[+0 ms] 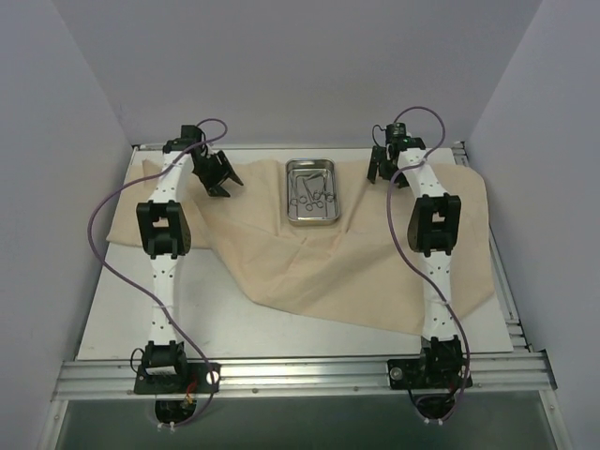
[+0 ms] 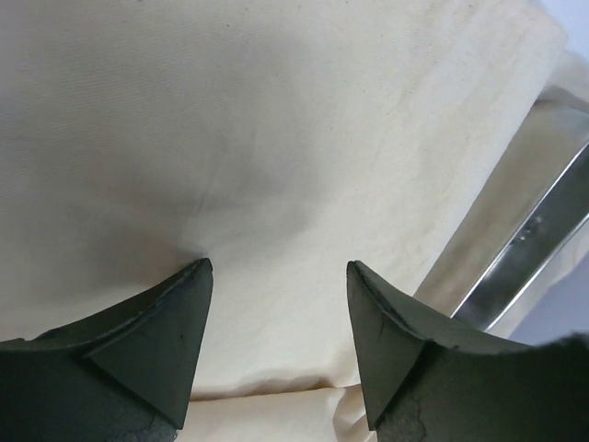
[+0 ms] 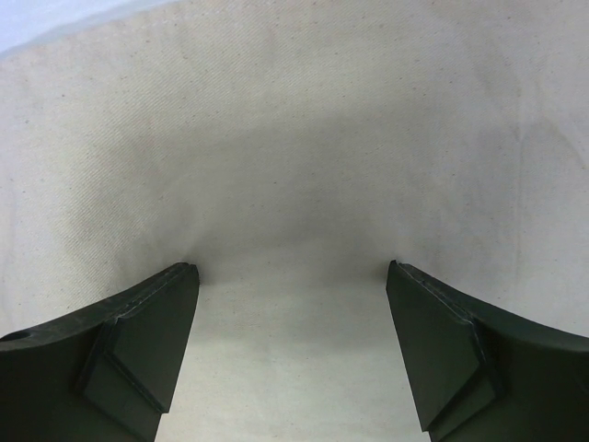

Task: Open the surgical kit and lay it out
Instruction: Open the surgical kit at the center of the board.

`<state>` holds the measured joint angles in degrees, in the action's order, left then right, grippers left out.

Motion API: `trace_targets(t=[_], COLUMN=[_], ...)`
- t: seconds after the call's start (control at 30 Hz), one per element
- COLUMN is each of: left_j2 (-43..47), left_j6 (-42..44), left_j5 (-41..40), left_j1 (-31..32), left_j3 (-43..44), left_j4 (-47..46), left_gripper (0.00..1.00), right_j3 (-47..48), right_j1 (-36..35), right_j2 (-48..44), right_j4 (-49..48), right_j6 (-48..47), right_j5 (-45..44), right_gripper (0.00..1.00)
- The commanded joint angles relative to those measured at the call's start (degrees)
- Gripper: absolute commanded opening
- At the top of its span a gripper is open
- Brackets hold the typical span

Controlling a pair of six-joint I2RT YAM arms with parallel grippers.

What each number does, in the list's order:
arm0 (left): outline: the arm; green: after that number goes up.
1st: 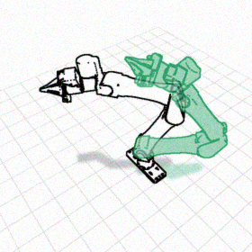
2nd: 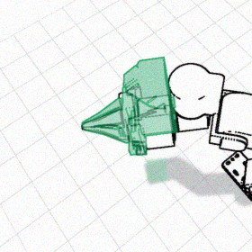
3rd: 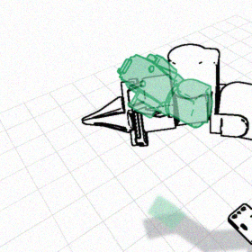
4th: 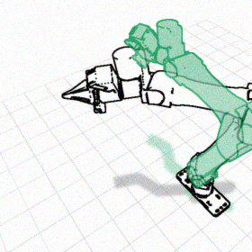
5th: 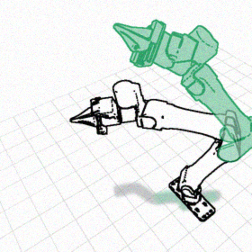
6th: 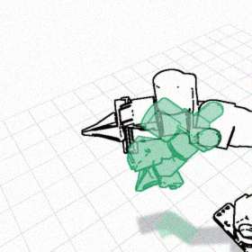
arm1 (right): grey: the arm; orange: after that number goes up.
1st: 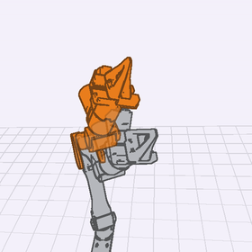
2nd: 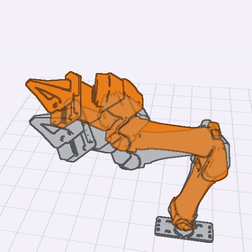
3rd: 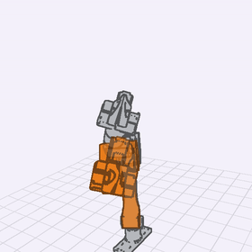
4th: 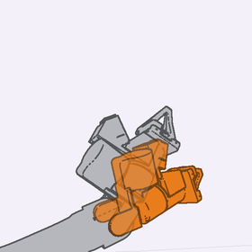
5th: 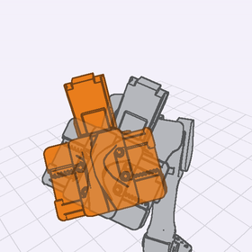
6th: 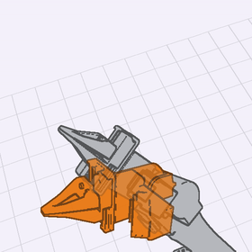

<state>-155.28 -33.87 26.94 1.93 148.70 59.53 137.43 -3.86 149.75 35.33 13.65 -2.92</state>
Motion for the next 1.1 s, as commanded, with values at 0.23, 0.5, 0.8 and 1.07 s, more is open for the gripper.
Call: trace_targets(t=[0.23, 0.5, 0.8, 1.07], left_j2=[27.13, 37.33, 33.82, 28.02], left_j6=[8.46, 9.43, 10.22, 11.28], left_j5=[-12.87, -24.29, -30.28, -32.47], left_j1=[-0.27, -1.05, -1.23, -1.58], left_j3=[-15.02, -24.94, -27.41, -25.74], left_j4=[-1.61, 3.66, 8.86, 10.96], left_gripper=[0.72, 0.73, 0.73, 0.69], right_j3=[-1.71, -11.37, -26.66, -35.38], right_j1=[-1.41, -4.75, -6.07, -5.99], right_j2=[-8.24, -22.82, -38.47, -46.91], right_j4=[4.57, 6.07, 6.50, 6.33], right_j6=[7.00, 8.68, 5.78, 5.51], right_j5=[1.86, 6.69, 7.23, 6.43], right_gripper=[0.86, 0.87, 0.87, 0.87])
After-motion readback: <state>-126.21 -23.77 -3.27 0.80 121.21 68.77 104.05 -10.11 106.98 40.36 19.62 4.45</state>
